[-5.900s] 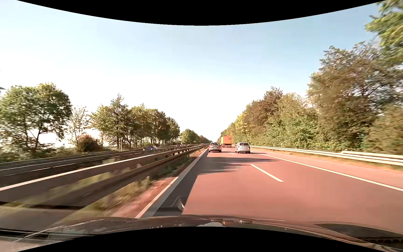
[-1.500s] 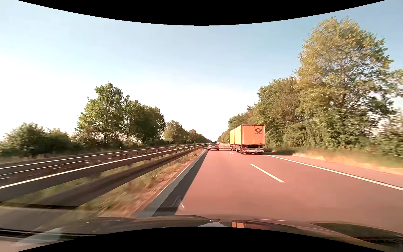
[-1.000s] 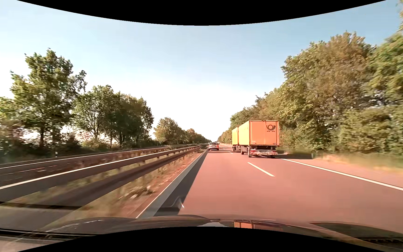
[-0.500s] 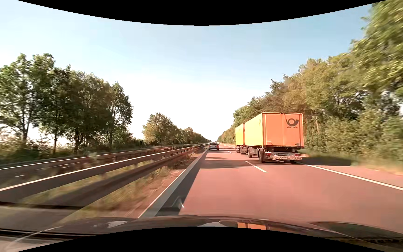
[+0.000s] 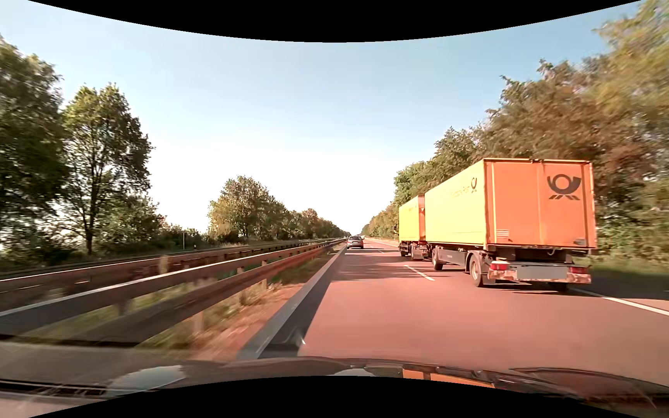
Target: Follow the waypoints while adhering to traffic rules and regulations
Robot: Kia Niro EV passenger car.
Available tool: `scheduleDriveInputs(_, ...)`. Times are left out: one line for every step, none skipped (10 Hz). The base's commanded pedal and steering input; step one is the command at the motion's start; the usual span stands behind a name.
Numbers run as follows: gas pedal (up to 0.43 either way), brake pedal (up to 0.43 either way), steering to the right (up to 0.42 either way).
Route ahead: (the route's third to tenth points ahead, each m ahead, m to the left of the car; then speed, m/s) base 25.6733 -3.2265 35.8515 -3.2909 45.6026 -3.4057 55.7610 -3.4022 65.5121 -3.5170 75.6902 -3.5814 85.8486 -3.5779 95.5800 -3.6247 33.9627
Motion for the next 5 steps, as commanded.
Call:
scheduleDriveInputs(0.409,0.006,0.0)
scheduleDriveInputs(0.409,0.006,-0.001)
scheduleDriveInputs(0.409,0.006,-0.001)
scheduleDriveInputs(0.409,0.006,-0.001)
scheduleDriveInputs(0.409,0.006,-0.002)
